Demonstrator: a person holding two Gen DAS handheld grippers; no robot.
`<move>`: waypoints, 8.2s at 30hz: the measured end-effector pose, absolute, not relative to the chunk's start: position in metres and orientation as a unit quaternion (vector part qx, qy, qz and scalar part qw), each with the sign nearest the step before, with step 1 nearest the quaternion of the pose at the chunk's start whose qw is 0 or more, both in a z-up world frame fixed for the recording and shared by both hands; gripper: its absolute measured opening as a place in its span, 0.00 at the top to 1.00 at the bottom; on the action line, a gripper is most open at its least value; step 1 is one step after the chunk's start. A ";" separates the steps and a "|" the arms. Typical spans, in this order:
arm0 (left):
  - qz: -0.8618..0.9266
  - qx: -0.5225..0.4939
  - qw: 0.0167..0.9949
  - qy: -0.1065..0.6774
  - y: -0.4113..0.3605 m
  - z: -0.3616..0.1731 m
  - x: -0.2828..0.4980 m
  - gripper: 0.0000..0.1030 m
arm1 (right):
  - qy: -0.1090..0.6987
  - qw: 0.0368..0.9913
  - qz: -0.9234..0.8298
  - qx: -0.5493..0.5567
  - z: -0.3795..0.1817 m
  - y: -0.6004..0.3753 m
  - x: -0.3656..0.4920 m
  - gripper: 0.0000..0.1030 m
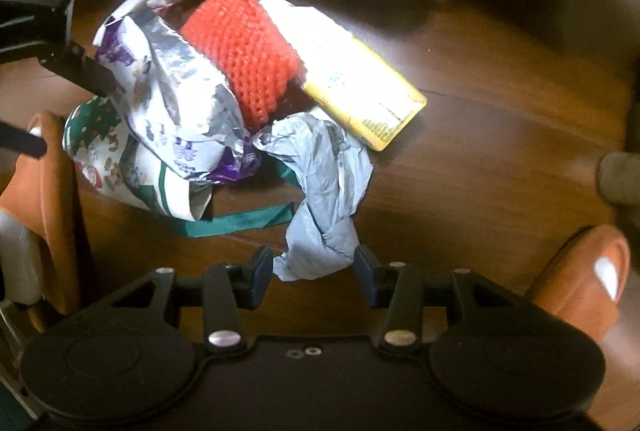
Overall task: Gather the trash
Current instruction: 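Grasp the purple-white snack bag with the left tool while the right tool grasps the silver foil, then carry the snack bag and silver foil over the teal wastebasket with both tools, then open both tools to drop the snack bag and foil into the wastebasket, then move both tools back down toward the red foam net and yellow box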
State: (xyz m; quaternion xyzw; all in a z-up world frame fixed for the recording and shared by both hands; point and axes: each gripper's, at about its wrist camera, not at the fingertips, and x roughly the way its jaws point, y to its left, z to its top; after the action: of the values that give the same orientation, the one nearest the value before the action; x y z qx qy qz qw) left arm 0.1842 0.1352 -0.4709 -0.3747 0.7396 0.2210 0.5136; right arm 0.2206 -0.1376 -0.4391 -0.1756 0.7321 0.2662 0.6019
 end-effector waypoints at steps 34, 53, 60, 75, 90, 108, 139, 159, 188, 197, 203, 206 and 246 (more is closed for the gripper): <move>0.181 -0.347 0.447 0.805 0.089 -0.572 0.177 0.36 | 0.736 0.600 0.250 -0.191 -0.496 -0.119 0.213 0.57; 0.158 -0.320 0.521 0.775 0.090 -0.471 0.191 0.68 | 0.700 0.640 0.268 -0.171 -0.386 -0.119 0.223 0.68; 0.129 -0.316 0.576 0.743 0.078 -0.390 0.197 0.68 | 0.659 0.679 0.279 -0.162 -0.298 -0.123 0.222 0.68; 0.042 -0.305 0.694 0.651 0.059 -0.218 0.163 0.68 | 0.545 0.775 0.294 -0.127 -0.109 -0.185 0.185 0.68; -0.056 -0.234 0.805 0.542 -0.011 -0.058 0.194 0.68 | 0.439 0.855 0.266 -0.071 0.008 -0.278 0.205 0.67; -0.172 -0.127 0.828 0.519 -0.175 0.002 0.328 0.68 | 0.412 0.901 0.122 -0.052 0.010 -0.404 0.294 0.67; -0.156 0.002 0.782 0.604 -0.303 -0.114 0.430 0.32 | 0.474 0.874 0.100 -0.035 -0.075 -0.445 0.339 0.62; -0.163 -0.020 0.822 0.546 -0.248 -0.024 0.355 0.32 | 0.424 0.893 0.151 -0.009 0.005 -0.418 0.282 0.59; -0.066 -0.084 0.861 0.498 -0.025 -0.014 0.195 0.16 | 0.451 0.831 0.323 -0.041 -0.010 -0.240 0.203 0.56; 0.017 -0.132 0.815 0.565 0.045 -0.123 0.187 0.06 | 0.536 0.781 0.318 -0.045 -0.098 -0.196 0.215 0.56; 0.053 -0.123 0.790 0.598 0.077 -0.201 0.199 0.06 | 0.571 0.746 0.325 -0.111 -0.160 -0.167 0.235 0.56; 0.062 -0.119 0.775 0.618 0.085 -0.238 0.206 0.06 | 0.575 0.726 0.346 -0.149 -0.189 -0.151 0.243 0.56; 0.101 -0.223 0.625 0.741 0.068 -0.509 0.270 0.25 | 0.469 0.606 0.487 -0.419 -0.447 -0.067 0.249 0.49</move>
State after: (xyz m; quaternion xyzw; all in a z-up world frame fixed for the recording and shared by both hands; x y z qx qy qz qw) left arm 0.2702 0.0684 -0.5093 -0.2230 0.7410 0.1013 0.6252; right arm 0.2491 -0.0666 -0.4470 -0.4194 0.4688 0.4873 0.6057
